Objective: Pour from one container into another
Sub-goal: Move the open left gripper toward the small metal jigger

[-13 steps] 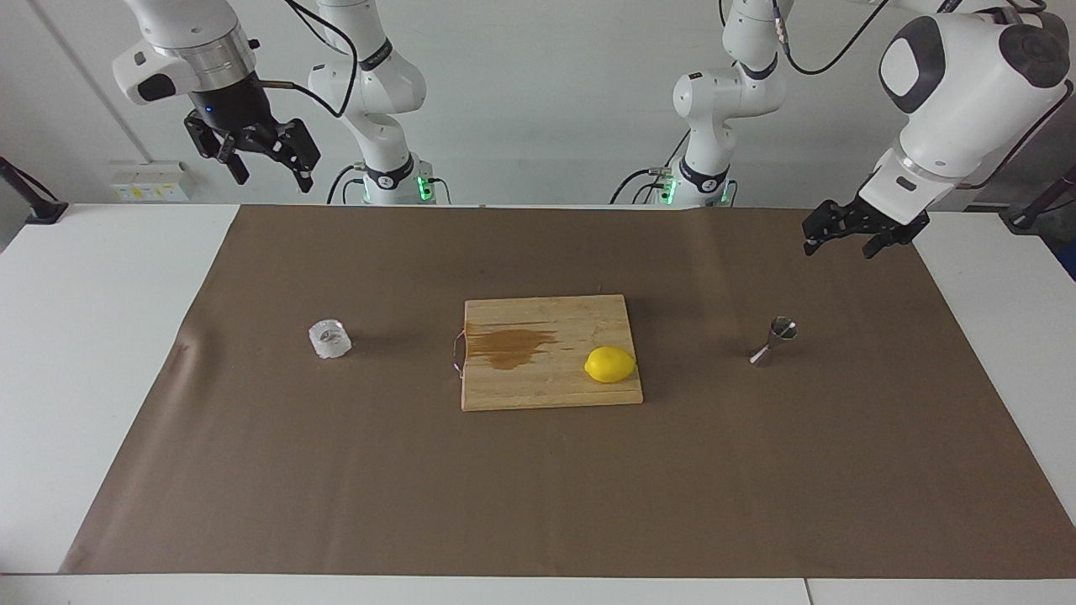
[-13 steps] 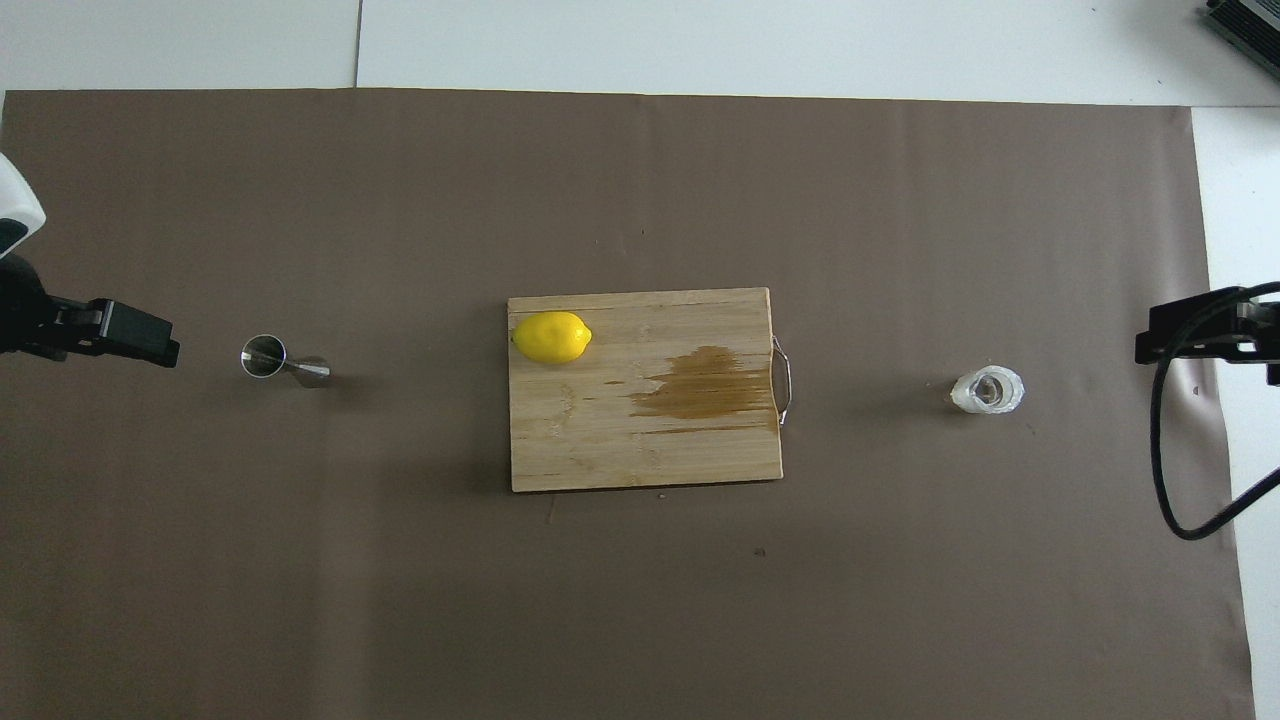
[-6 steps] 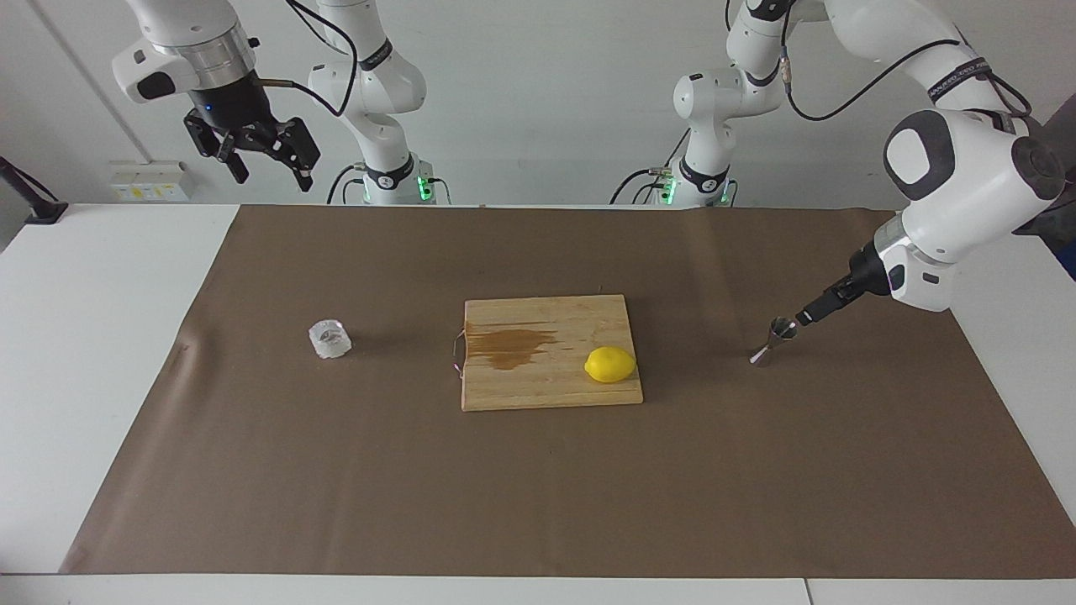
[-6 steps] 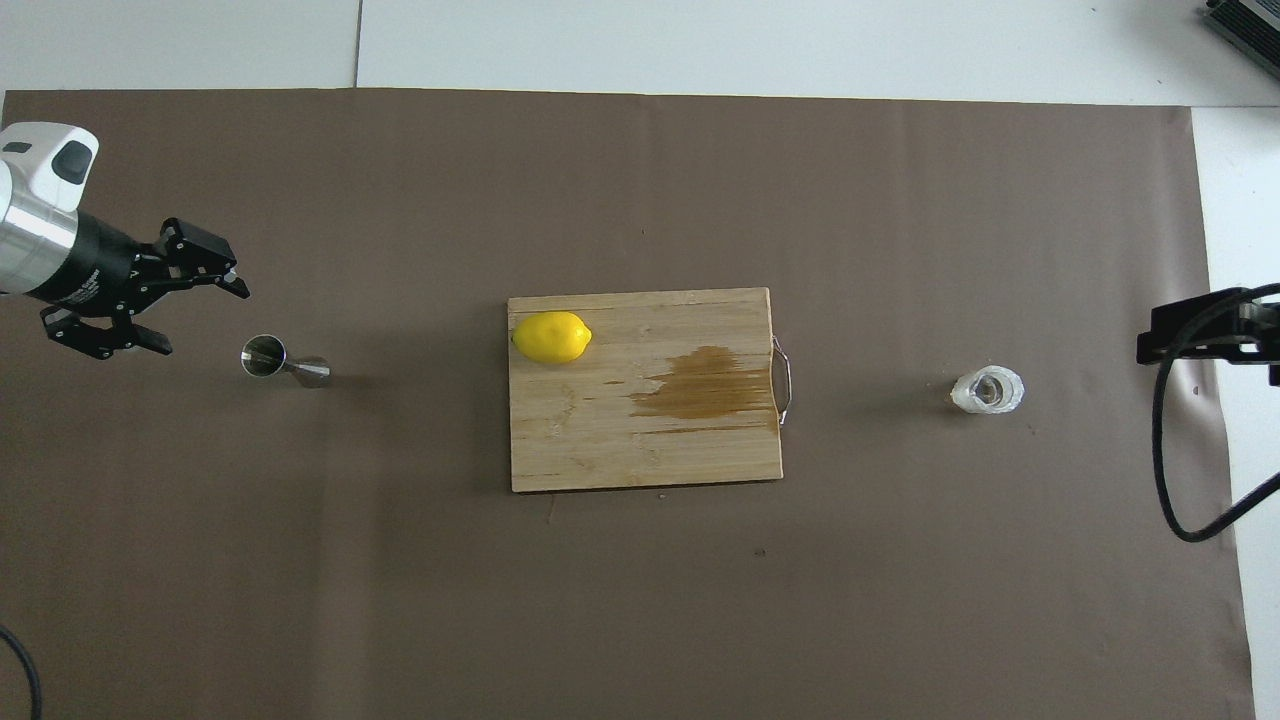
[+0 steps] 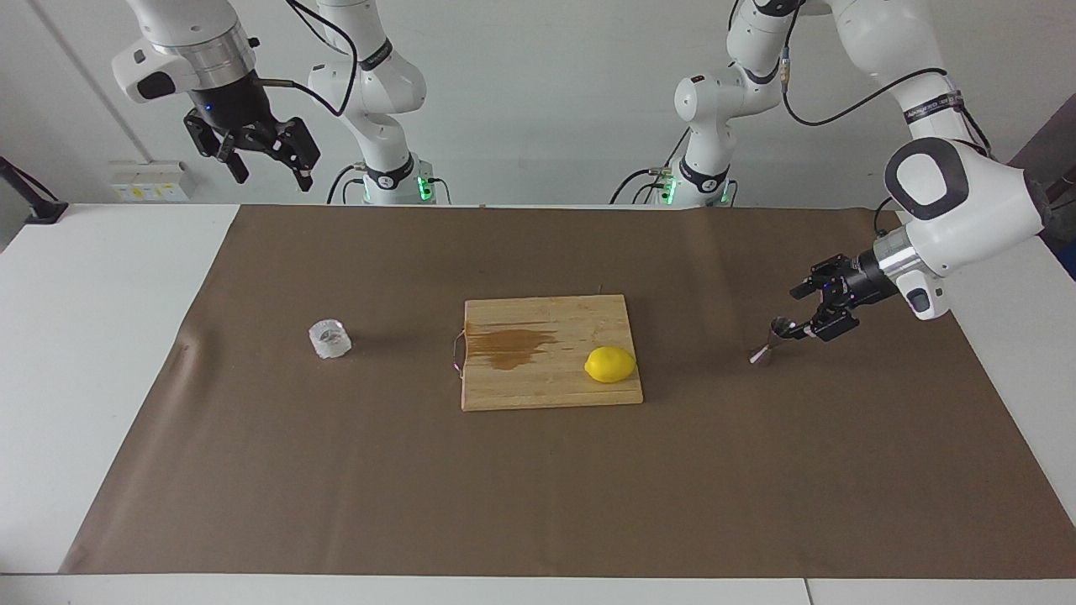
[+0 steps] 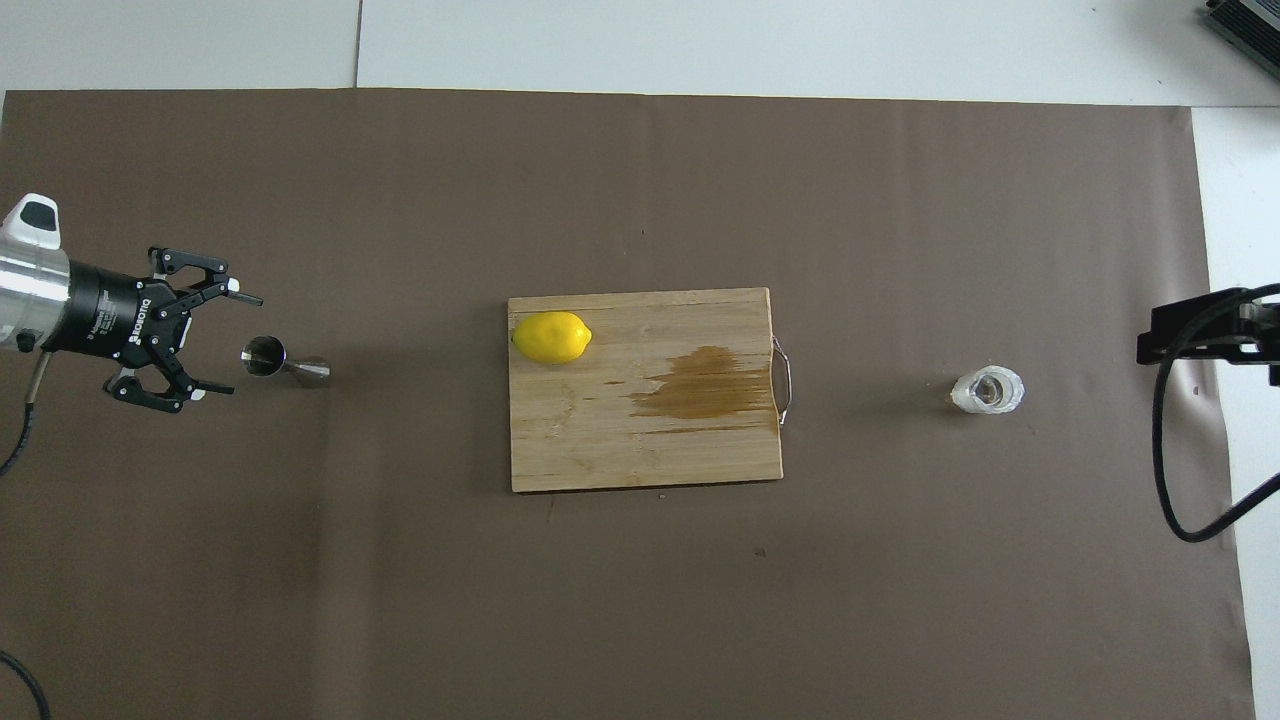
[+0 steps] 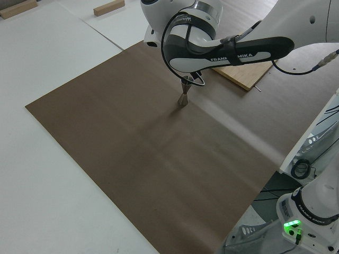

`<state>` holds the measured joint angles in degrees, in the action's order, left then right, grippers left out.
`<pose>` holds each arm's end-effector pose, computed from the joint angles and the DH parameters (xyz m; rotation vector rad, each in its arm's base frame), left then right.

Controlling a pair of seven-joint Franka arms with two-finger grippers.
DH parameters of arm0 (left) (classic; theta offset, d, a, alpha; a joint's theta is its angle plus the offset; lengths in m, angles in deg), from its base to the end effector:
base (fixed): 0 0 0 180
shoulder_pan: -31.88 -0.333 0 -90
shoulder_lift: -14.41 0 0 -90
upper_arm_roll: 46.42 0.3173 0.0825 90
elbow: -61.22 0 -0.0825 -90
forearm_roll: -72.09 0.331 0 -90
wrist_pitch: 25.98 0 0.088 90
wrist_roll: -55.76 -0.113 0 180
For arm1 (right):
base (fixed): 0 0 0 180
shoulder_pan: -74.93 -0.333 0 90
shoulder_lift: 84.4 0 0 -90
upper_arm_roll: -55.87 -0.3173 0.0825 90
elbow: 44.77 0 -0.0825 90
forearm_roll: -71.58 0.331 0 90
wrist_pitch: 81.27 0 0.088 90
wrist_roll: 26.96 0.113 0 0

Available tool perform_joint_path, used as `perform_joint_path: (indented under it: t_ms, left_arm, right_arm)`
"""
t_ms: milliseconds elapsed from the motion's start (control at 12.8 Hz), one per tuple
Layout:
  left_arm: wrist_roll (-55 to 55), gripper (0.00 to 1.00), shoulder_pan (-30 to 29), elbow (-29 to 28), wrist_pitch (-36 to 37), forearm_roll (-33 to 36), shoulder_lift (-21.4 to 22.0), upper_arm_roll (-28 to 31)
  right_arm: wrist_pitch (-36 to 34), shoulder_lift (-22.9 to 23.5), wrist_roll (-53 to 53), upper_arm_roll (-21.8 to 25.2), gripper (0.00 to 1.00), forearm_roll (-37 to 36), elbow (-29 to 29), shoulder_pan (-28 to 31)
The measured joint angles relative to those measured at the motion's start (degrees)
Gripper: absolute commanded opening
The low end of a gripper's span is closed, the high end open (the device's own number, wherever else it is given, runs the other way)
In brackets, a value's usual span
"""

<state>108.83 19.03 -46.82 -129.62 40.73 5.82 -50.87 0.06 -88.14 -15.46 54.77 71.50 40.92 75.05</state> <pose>0.5289 0.0330 0.4423 2.1642 1.5887 -0.5581 0.4645 0.0082 0.6691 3.1245 -0.2880 -0.0164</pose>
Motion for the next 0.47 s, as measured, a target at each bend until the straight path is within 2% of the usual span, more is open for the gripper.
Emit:
perform_joint_path:
  t_ms: [468]
  left_arm:
    - [9.27, 1.0, -3.65, -10.49, -10.43, -17.71, 0.53, 0.08]
  right_arm:
    - [0.0, 0.0, 0.0, 0.0, 1.0, 0.0, 0.0, 0.0]
